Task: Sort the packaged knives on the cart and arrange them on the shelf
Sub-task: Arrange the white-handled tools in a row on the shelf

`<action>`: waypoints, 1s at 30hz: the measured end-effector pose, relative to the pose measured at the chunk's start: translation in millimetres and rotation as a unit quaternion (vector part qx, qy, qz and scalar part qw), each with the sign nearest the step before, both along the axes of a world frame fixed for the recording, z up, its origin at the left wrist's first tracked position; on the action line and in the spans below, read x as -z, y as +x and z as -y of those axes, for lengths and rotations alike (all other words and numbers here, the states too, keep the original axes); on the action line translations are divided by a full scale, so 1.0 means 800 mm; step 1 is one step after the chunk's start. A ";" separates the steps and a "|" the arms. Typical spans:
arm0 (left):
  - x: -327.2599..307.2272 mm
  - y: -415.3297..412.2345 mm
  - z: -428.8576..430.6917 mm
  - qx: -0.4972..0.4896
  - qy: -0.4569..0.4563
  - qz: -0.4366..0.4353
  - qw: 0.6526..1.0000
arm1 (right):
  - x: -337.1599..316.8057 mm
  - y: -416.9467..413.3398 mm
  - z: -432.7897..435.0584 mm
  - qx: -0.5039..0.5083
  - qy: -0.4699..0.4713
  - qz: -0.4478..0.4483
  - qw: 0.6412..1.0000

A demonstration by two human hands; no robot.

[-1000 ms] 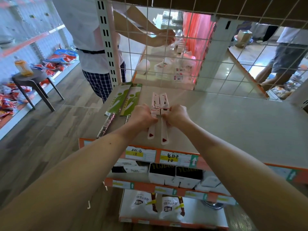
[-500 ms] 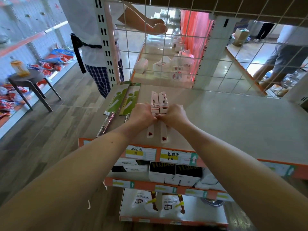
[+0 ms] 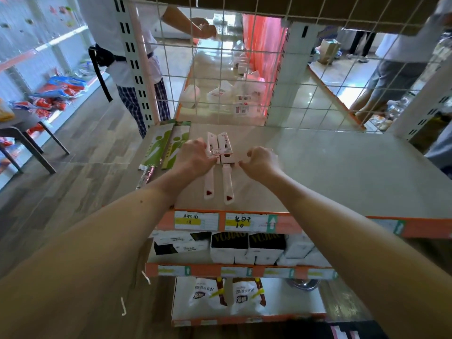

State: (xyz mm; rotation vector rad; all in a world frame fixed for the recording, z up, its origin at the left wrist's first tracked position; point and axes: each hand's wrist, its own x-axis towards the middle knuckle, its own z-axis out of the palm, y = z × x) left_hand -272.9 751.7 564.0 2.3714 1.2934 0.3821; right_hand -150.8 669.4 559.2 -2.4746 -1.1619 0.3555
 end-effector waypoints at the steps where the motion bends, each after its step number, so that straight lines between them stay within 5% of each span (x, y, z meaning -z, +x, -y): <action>1: 0.000 0.000 0.000 0.005 0.005 0.001 1.000 | -0.001 0.001 0.006 0.008 -0.005 0.005 1.000; 16: -0.022 0.036 0.123 0.078 0.017 0.006 0.997 | -0.008 0.031 0.164 0.057 -0.031 0.028 0.998; 30: 0.055 0.128 0.470 0.042 -0.029 0.062 0.997 | 0.059 0.122 0.483 -0.022 -0.059 0.054 0.997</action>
